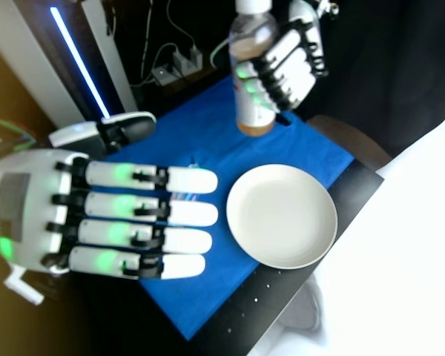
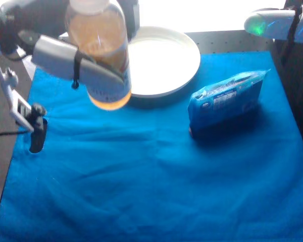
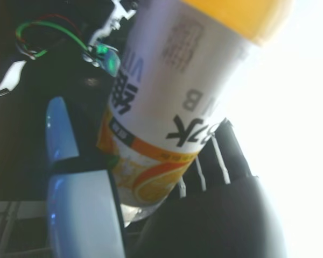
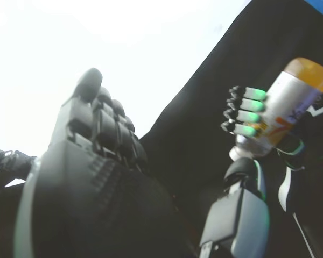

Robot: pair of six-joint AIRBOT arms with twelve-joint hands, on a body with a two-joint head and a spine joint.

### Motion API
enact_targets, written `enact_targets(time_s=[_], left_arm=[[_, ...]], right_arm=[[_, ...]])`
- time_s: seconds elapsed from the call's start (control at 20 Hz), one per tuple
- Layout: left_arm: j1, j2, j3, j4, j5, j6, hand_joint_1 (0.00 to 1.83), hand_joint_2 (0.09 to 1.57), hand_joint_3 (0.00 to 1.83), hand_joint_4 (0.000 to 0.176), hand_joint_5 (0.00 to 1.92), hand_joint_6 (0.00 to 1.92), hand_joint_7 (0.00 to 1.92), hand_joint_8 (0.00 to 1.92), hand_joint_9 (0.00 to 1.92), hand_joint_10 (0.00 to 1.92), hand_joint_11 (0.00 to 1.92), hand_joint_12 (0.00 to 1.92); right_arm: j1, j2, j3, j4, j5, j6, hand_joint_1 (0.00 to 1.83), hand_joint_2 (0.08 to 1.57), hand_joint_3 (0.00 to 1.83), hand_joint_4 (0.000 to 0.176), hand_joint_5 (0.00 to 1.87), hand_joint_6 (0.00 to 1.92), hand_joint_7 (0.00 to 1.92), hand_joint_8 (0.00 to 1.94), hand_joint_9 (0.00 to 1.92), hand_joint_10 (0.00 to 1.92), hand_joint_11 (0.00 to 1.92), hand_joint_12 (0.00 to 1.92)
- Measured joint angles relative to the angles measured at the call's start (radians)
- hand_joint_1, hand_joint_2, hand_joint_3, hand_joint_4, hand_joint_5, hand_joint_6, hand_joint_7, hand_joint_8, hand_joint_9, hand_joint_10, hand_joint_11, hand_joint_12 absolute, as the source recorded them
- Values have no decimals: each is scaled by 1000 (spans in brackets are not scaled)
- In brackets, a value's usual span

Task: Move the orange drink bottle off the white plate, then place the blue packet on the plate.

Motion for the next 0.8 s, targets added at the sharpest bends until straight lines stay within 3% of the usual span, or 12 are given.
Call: enact_targets(time_s=[0.1,0.15,0.25,0.35,0.4,0.45,0.5,0.55,0.6,0.7,0.75,0.8], left_arm=[[33,-1,-6,-1,-10,-2,1465,1201,0,0,688,1522,669,1493,774,1416,567,1409],[42,-1,-6,0,-9,-2,1466,1210,0,18,615,1637,665,1537,741,1422,449,1289],[64,-2,-8,-21,-20,-1,1473,1206,0,0,624,1673,673,1503,752,1462,678,1538],[90,-13,-8,-55,-23,-1,1476,1189,0,81,633,1801,716,1520,773,1349,578,1404],[109,-22,-8,-61,-24,-1,1477,1196,1,62,650,1850,692,1530,760,1410,702,1426],[114,-30,-6,-61,-23,-1,1583,1131,0,68,696,1874,647,1741,793,1370,587,1516],[130,-42,-3,-69,-21,-2,1477,1073,0,86,718,1850,627,1816,693,1587,593,1520],[135,-50,5,-66,-17,-1,1463,1044,0,69,761,1786,610,1898,603,1794,369,1631],[145,-58,10,-71,-9,-2,1522,1038,0,23,774,1796,715,1916,774,1896,502,1706],[151,-63,18,-78,4,-1,1592,1048,0,0,769,1782,797,1921,918,1920,611,1452],[151,-63,21,-89,4,-1,1561,1054,1,14,770,1802,821,1921,921,1921,646,1421],[151,-63,23,-94,3,-1,1494,1039,0,59,786,1805,806,1921,836,1921,579,1591]], right_arm=[[0,-1,0,1,0,0,428,823,0,0,73,10,40,6,65,7,0,481],[0,-1,0,5,0,0,451,809,0,0,98,9,72,9,85,9,0,502],[0,-3,0,8,0,0,471,797,0,0,148,8,120,11,119,13,6,530],[0,-4,0,8,0,0,471,797,0,0,119,0,93,2,84,3,0,450],[0,-6,0,7,0,0,476,803,1,0,69,0,64,1,57,1,0,400],[0,-6,0,6,0,0,470,804,1,0,55,1,46,3,40,2,0,349],[0,-6,-1,8,0,0,471,798,0,0,35,0,33,1,30,1,0,317],[0,-6,-1,8,0,0,484,796,0,0,31,0,32,2,34,2,0,309],[0,-6,-1,8,1,0,478,796,0,0,51,2,51,3,57,6,0,347],[0,-6,-1,8,0,0,469,790,0,0,65,5,63,6,70,9,0,363],[0,-6,-1,8,0,0,458,778,0,0,89,7,65,3,77,8,0,401],[0,-6,-1,10,0,0,463,776,0,0,117,8,75,4,88,8,0,431]])
